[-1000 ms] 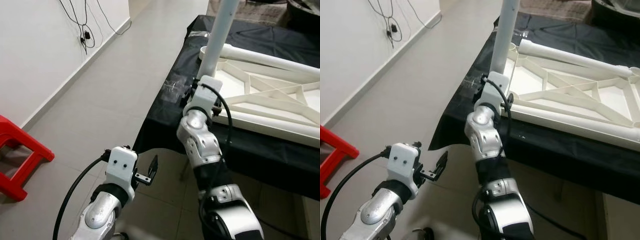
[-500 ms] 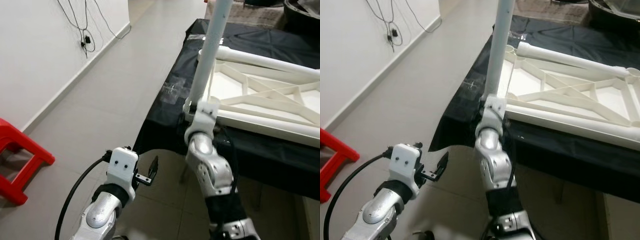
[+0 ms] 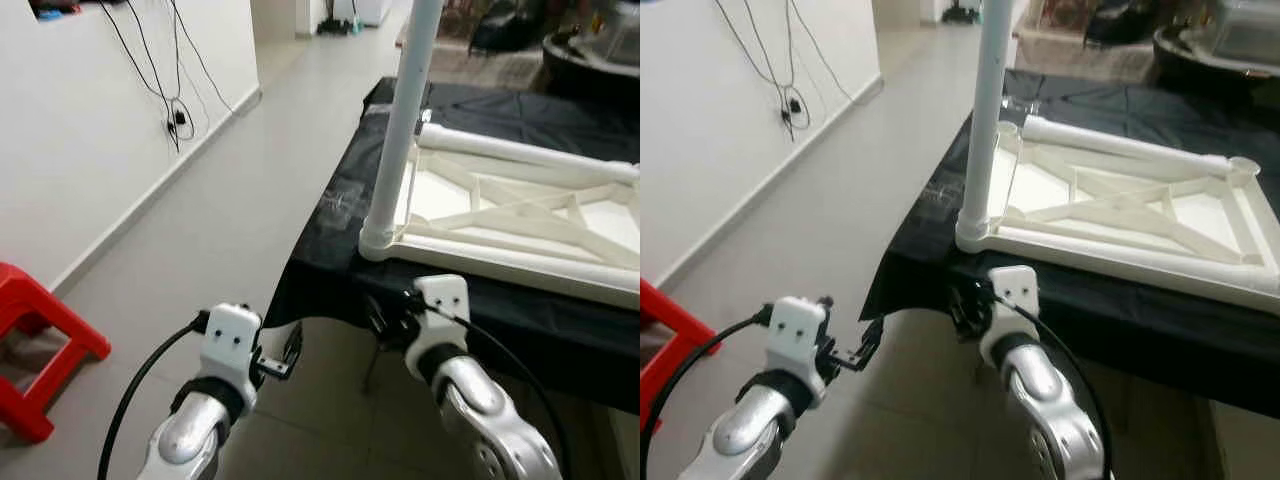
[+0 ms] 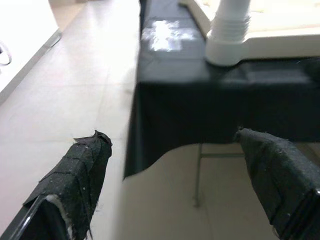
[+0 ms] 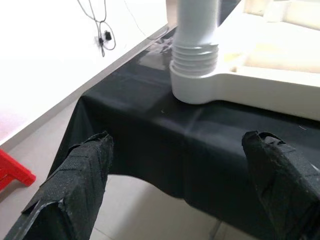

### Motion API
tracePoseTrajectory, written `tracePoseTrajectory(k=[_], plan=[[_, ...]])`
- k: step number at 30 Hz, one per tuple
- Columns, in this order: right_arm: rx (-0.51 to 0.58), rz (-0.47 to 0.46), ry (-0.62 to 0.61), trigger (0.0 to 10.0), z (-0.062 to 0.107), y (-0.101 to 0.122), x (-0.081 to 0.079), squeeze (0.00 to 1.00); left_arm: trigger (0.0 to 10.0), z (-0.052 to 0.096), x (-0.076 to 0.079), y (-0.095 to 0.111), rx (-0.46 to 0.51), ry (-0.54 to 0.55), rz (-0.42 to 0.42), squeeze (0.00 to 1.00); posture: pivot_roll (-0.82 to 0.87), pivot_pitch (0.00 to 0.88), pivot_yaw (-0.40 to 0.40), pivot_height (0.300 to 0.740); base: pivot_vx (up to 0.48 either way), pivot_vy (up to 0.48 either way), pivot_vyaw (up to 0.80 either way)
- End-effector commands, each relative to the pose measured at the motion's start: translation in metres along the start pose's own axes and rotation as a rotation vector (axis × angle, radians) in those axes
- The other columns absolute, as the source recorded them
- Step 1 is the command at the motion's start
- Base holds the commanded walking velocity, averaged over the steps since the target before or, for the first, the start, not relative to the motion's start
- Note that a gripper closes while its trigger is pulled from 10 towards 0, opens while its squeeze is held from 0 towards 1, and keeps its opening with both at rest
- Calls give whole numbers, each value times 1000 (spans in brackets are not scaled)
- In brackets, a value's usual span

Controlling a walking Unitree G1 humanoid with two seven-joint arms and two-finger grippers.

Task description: Building children table

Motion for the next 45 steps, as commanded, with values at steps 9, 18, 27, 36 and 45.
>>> tracePoseTrajectory(k=[9, 18, 27, 36, 45], plan=[[-18, 0, 55, 10000, 11, -17, -14, 0, 10000, 10, 7, -17, -67, 10, 16, 0, 129, 0, -7, 740, 0, 0, -622], [-43, 45, 63, 10000, 2, -30, -16, 0, 10000, 4, 7, -31, -103, 38, 45, 0, 134, 0, -11, 740, 0, 0, -681], [-80, 30, 68, 10000, -3, -39, -15, 0, 10000, -1, 0, -39, -133, 77, 90, 0, 132, 0, -23, 740, 0, 0, 0], [-104, 36, 73, 10000, -4, -44, -15, 0, 10000, 0, -2, -40, -133, 97, 120, 0, 132, 0, -25, 740, 0, 0, 0], [-88, 47, 71, 10000, -4, -42, -16, 0, 10000, -2, 7, -38, -117, 50, 61, 0, 125, 0, -23, 740, 0, 0, 0]])
Point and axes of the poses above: a point about 5 cm out from each wrist's last joint towards the gripper, its own z axis pointing back from the gripper into the wrist, its own y axis along the axis of the wrist's last joint, x = y × z, the point moved 5 cm from there along -z, pointing out of the wrist towards the gripper, and after that the axes turned 3 degrees about -z, right-handed, at the moved point
